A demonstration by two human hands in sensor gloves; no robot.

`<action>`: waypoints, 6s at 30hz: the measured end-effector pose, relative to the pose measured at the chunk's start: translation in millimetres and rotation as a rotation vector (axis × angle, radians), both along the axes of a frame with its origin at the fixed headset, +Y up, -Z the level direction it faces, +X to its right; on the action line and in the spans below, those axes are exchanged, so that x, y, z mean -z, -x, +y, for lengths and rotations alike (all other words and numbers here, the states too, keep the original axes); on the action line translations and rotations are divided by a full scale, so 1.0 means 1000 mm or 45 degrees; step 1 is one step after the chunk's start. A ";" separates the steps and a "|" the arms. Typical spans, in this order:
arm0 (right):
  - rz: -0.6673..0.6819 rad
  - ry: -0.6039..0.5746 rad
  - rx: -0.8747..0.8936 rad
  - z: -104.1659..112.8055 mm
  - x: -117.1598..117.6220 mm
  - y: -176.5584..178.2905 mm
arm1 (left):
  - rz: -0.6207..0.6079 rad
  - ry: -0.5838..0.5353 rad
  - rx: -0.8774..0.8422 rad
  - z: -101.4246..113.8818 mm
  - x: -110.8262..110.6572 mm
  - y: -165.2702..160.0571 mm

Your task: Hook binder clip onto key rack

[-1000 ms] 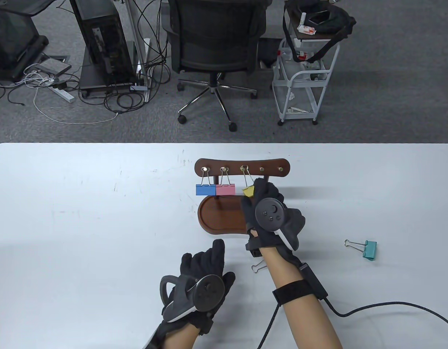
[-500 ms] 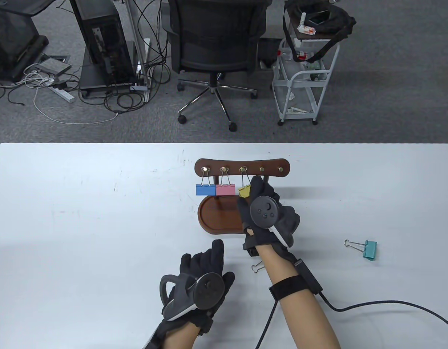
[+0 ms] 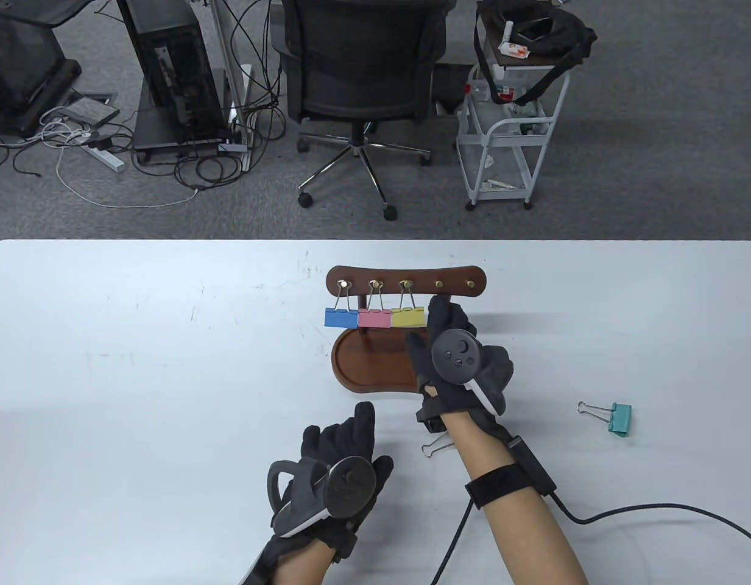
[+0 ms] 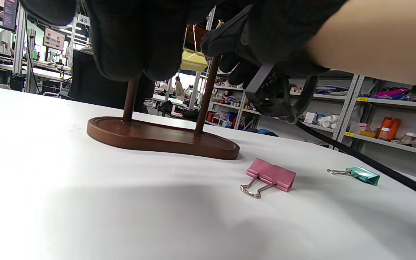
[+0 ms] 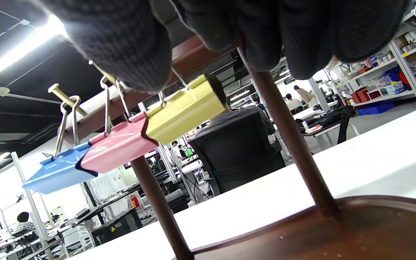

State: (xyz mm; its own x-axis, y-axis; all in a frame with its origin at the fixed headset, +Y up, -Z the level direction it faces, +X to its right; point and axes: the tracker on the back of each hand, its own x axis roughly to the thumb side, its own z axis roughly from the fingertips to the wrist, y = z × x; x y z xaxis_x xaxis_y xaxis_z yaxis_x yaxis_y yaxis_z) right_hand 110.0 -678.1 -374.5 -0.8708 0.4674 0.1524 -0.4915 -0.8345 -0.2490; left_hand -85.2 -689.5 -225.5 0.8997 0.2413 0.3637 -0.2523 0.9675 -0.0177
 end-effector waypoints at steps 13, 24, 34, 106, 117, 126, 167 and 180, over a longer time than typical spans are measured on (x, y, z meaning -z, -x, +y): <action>0.074 0.028 0.007 0.018 -0.023 -0.039 | 0.012 0.009 -0.001 -0.002 0.000 0.003; 0.199 0.123 -0.109 0.015 -0.054 -0.072 | 0.008 -0.005 0.000 -0.001 -0.001 0.003; 0.385 0.232 -0.193 -0.007 -0.072 -0.088 | 0.007 -0.012 -0.001 -0.002 -0.002 0.003; 0.704 0.199 -0.287 -0.044 -0.074 -0.085 | 0.006 0.017 -0.018 -0.005 -0.001 0.003; 0.556 0.005 -0.150 -0.006 -0.087 -0.100 | 0.003 0.012 -0.024 -0.005 -0.001 0.003; 0.381 -0.118 0.016 0.019 -0.092 -0.103 | 0.008 0.022 -0.029 -0.006 -0.001 0.004; -0.060 -0.152 0.133 0.041 -0.029 -0.046 | 0.024 0.053 -0.025 -0.006 0.001 0.005; -0.083 -0.119 0.080 0.031 -0.022 -0.040 | 0.025 0.063 -0.024 -0.006 0.001 0.004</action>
